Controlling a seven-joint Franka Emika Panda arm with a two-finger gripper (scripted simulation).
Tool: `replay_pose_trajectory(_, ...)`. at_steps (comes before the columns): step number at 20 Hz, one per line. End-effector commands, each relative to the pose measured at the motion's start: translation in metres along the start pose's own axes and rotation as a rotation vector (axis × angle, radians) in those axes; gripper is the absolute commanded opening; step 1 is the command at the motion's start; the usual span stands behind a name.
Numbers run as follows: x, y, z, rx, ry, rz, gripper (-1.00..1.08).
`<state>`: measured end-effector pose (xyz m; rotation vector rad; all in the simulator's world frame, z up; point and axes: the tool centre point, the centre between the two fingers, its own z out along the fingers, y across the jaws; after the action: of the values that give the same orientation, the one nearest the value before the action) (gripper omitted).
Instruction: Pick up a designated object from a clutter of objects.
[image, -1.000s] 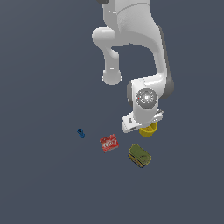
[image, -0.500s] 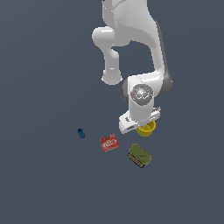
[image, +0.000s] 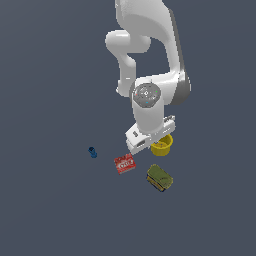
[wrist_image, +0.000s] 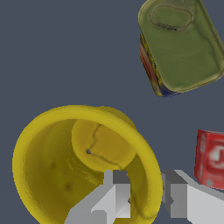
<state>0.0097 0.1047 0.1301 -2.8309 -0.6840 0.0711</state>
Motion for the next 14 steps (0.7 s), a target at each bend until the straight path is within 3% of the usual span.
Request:
replay_pose_trajectory(1,0.001,0.009,-0.016,-0.002,0.027,-0.04,-1.0)
replay_pose_trajectory(14,0.005,0.056,-0.089,-0.004,0.151,-0.235,-1.0)
